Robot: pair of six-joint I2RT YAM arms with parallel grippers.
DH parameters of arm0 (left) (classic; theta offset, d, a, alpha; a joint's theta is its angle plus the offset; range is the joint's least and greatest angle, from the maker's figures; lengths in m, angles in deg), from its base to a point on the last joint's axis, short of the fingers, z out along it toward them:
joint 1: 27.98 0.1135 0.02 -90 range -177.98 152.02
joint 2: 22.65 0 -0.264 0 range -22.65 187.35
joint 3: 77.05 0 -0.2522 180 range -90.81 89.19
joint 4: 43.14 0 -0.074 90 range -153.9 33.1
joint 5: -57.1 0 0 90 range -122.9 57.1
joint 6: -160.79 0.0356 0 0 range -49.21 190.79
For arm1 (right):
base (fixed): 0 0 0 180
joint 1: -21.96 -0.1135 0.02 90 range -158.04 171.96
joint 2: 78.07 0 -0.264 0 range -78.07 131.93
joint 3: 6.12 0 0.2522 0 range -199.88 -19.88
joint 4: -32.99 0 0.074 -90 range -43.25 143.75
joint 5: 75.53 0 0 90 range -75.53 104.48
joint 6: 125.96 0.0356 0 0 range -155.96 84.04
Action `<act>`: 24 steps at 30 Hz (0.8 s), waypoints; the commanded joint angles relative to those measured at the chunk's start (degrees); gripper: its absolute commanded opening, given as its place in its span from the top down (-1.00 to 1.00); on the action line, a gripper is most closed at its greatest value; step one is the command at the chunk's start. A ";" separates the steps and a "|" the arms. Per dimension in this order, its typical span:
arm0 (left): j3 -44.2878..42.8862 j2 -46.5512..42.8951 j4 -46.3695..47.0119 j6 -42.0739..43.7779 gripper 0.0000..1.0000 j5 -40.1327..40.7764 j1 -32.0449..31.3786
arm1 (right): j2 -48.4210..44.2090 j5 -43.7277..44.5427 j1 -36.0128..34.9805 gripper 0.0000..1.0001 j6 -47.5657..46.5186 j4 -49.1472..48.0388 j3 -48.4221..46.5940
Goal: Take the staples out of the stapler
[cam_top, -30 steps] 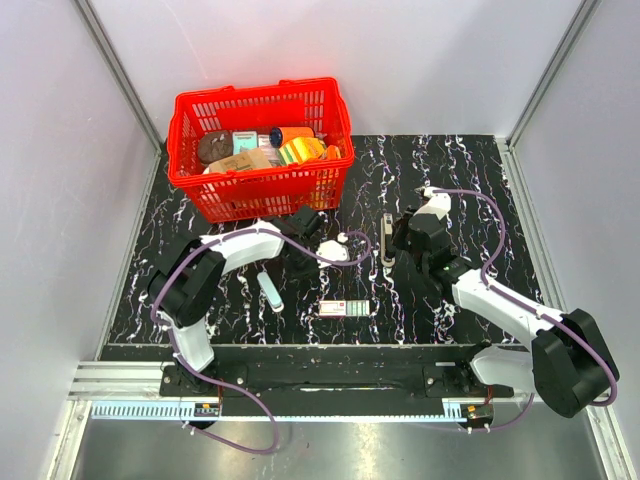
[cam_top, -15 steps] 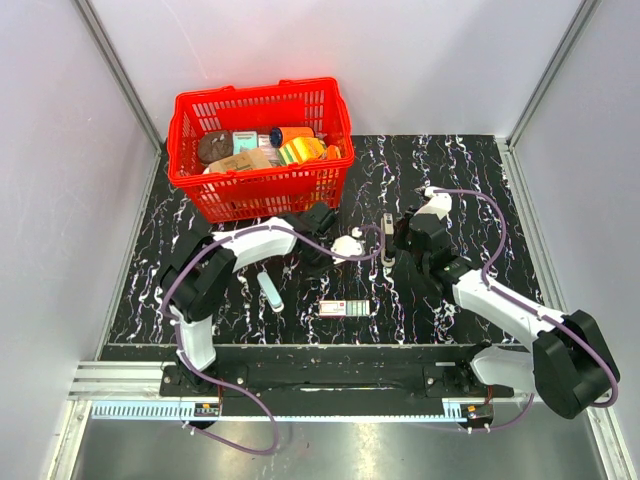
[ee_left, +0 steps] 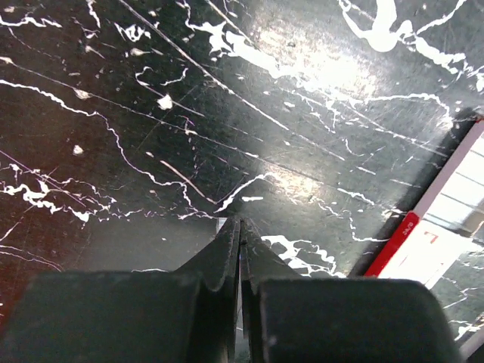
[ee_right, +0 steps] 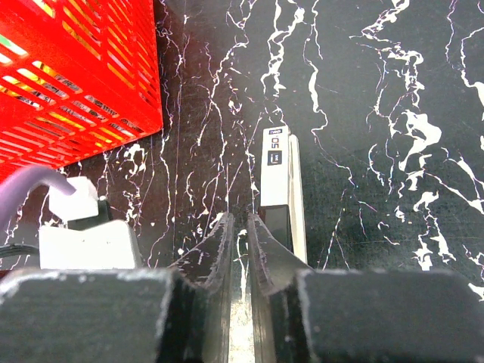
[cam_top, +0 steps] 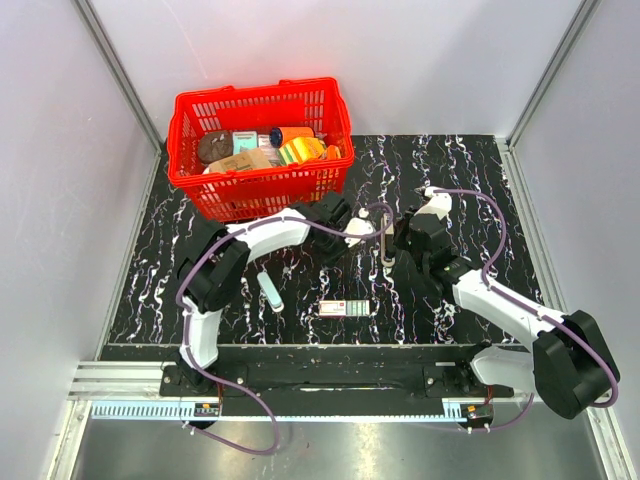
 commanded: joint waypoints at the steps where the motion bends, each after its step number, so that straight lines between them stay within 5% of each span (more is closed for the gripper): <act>1: -3.91 -1.29 0.63 -7.84 1.00 -2.51 0.29 | -1.80 1.65 0.20 0.66 0.46 0.13 -1.37; 10: -4.35 -12.27 4.75 -17.06 1.00 -30.51 10.04 | -8.12 -3.88 0.20 0.52 2.66 0.84 -1.37; 15: -1.72 -15.97 13.79 -29.00 1.00 -47.50 15.75 | -12.17 -11.78 0.20 0.35 5.12 -0.48 -1.37; 24: 12.51 -20.29 63.14 -74.83 1.00 -54.38 18.40 | -15.78 -22.87 0.20 0.19 10.04 -6.54 -0.05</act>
